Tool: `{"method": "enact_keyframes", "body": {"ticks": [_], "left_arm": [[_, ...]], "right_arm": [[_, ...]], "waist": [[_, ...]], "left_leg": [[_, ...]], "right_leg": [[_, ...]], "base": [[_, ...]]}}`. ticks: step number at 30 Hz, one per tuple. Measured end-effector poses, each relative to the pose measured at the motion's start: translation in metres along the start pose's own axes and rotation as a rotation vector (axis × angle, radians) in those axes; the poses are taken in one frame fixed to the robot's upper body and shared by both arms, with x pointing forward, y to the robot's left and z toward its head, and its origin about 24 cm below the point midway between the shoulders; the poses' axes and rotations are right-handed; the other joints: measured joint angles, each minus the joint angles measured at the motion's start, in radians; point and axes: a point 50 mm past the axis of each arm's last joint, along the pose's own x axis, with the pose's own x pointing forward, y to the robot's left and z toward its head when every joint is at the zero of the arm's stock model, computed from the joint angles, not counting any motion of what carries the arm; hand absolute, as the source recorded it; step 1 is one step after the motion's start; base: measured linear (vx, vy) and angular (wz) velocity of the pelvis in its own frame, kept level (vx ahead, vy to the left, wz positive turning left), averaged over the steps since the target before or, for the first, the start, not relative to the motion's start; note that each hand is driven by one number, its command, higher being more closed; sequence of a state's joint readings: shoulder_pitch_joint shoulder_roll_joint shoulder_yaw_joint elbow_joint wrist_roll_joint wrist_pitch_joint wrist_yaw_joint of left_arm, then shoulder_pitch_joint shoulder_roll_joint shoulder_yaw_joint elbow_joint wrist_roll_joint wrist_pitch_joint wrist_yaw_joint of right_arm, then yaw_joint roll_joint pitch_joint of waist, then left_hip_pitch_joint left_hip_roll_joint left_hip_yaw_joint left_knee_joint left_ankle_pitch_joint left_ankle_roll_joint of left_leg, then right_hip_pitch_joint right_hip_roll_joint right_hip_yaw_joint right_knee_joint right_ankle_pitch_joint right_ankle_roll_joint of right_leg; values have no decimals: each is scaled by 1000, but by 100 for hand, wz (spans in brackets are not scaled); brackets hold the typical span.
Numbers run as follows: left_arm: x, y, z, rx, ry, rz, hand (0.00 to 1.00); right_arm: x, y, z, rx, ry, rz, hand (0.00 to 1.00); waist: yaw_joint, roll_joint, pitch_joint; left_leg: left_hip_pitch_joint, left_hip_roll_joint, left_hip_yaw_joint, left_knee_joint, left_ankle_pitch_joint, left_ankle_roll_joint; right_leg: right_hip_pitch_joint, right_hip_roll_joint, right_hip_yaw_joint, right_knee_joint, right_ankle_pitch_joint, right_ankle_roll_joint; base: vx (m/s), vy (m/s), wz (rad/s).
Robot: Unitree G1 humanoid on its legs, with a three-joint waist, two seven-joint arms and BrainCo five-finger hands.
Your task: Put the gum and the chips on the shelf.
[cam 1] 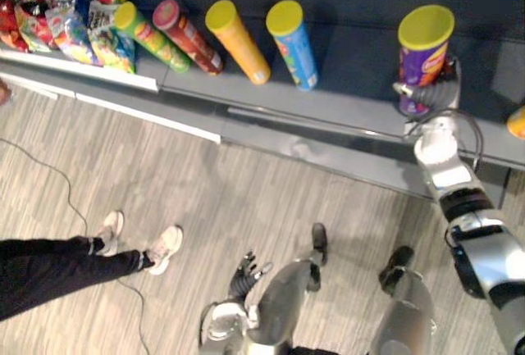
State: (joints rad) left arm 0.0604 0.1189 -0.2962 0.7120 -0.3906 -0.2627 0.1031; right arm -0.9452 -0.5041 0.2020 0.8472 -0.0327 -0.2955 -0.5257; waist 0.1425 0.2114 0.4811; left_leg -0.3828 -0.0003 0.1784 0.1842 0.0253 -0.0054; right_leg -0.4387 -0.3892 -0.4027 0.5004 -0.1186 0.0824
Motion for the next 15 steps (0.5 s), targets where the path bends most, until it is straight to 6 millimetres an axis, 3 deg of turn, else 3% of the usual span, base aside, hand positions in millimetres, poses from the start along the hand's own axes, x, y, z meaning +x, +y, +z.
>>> {"method": "enact_keyframes", "body": {"ticks": [7, 15], "left_arm": [[3, -3, 4, 8, -14, -4, 0], [8, -8, 9, -18, -28, 6, 0]], "right_arm": [[0, 1, -3, -2, 20, -20, 100], [-1, -2, -6, 7, 12, -69, 100]], "waist": [[9, 9, 1], [53, 20, -6]], "left_leg": [[-55, 24, 1, 59, -10, -4], [-122, 68, -4, 155, -56, -20]], "right_leg": [[-42, 15, 5, 20, -6, -11], [-79, 41, 4, 48, -25, -36]], "base": [[2, -106, -4], [-22, -94, -6]]}}
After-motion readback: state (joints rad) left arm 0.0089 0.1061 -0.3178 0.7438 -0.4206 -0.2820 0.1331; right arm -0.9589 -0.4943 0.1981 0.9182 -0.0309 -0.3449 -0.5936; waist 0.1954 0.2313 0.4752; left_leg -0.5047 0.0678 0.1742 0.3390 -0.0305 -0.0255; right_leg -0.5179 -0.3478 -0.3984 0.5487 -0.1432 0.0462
